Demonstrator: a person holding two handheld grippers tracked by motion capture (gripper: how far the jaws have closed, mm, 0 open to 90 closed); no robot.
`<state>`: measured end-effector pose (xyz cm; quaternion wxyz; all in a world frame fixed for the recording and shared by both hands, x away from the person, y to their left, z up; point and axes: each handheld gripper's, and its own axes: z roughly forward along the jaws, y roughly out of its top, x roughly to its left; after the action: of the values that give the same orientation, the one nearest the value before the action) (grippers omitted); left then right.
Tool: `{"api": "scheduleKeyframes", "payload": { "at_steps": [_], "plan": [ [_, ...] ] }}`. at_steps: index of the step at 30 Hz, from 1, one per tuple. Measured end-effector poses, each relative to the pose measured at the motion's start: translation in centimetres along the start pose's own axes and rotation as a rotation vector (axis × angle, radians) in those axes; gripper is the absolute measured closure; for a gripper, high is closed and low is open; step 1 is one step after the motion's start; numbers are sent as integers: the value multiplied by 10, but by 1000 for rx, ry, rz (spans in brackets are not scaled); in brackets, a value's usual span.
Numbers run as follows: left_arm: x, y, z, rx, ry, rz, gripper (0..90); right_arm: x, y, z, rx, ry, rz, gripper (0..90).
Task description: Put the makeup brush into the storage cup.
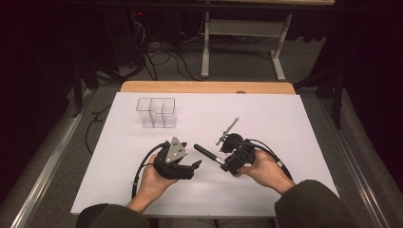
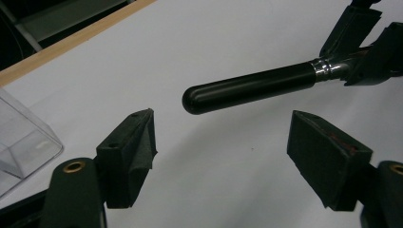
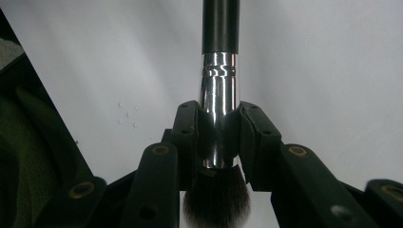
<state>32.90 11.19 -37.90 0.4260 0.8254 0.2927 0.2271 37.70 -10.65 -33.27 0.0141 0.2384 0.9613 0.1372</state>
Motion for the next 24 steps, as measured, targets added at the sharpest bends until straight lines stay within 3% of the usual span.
{"api": "scheduleKeyframes", "payload": {
  "at_steps": [24],
  "plan": [
    [-7,0,7,63,-31,66,203,11,17,6,70,71,-45,724]
  ]
}}
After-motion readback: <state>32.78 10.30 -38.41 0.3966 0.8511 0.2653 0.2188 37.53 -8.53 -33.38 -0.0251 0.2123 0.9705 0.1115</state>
